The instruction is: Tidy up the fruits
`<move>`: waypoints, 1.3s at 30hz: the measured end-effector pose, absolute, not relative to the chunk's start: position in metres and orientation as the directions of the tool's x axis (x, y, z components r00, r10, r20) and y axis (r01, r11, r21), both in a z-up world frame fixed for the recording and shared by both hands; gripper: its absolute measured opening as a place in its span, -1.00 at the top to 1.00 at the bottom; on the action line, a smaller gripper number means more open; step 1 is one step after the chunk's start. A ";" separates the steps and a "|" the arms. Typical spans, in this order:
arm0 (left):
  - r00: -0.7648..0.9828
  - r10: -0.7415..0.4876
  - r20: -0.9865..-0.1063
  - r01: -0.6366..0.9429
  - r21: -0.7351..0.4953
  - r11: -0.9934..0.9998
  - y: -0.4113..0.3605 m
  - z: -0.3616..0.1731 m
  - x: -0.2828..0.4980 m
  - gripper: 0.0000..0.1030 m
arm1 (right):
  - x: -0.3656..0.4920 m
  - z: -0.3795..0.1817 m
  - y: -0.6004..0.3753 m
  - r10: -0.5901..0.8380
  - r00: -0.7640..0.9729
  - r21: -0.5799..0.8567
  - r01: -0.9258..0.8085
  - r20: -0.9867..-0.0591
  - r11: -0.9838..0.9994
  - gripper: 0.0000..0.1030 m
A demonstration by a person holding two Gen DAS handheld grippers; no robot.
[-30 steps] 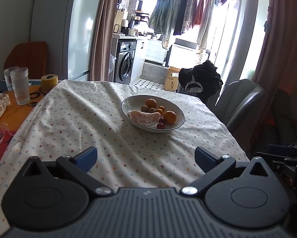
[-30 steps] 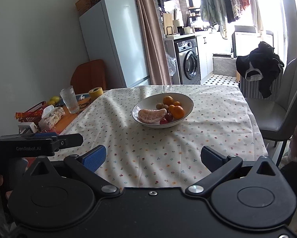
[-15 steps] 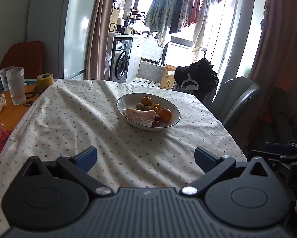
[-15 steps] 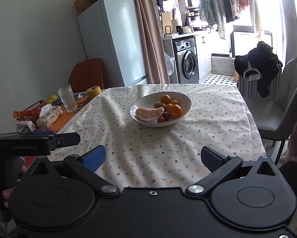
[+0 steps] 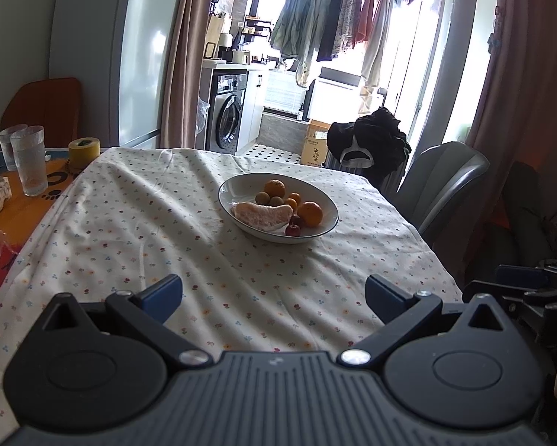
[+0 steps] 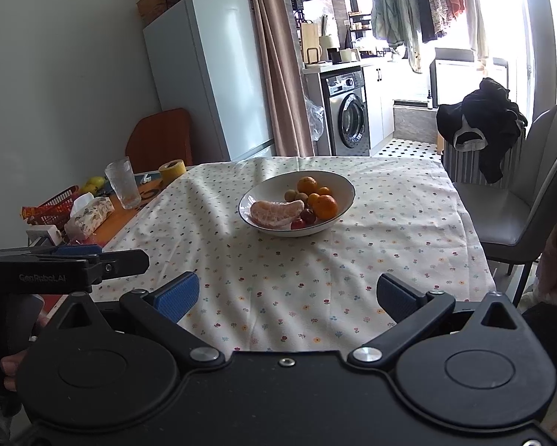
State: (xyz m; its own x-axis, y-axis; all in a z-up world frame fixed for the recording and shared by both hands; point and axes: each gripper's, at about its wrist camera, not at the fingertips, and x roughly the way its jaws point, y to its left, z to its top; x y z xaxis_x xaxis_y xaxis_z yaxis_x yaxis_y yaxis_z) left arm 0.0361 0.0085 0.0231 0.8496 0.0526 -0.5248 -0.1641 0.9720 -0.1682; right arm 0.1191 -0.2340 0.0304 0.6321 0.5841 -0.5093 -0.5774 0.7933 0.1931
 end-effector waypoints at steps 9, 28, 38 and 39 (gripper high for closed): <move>0.850 0.053 -0.524 -0.162 -0.166 0.973 0.009 0.023 0.036 -1.00 | 0.119 0.030 -0.234 0.587 0.631 0.194 -0.580 -0.508 0.791 -1.00; 0.852 0.051 -0.521 -0.159 -0.166 0.973 0.009 0.023 0.036 -1.00 | 0.119 0.030 -0.233 0.584 0.629 0.190 -0.580 -0.513 0.792 -1.00; 0.852 0.051 -0.521 -0.159 -0.165 0.973 0.009 0.022 0.036 -1.00 | 0.119 0.030 -0.233 0.586 0.626 0.191 -0.582 -0.515 0.791 -1.00; 0.852 0.051 -0.521 -0.159 -0.165 0.973 0.009 0.022 0.036 -1.00 | 0.119 0.030 -0.232 0.586 0.625 0.191 -0.583 -0.515 0.790 -1.00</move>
State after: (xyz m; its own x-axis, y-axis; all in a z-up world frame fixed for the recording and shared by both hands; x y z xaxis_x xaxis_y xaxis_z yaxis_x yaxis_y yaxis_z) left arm 0.0363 0.0088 0.0225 0.8520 0.0510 -0.5211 -0.1592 0.9733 -0.1651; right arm 0.1187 -0.2324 0.0297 0.6254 0.5861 -0.5151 -0.5829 0.7898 0.1910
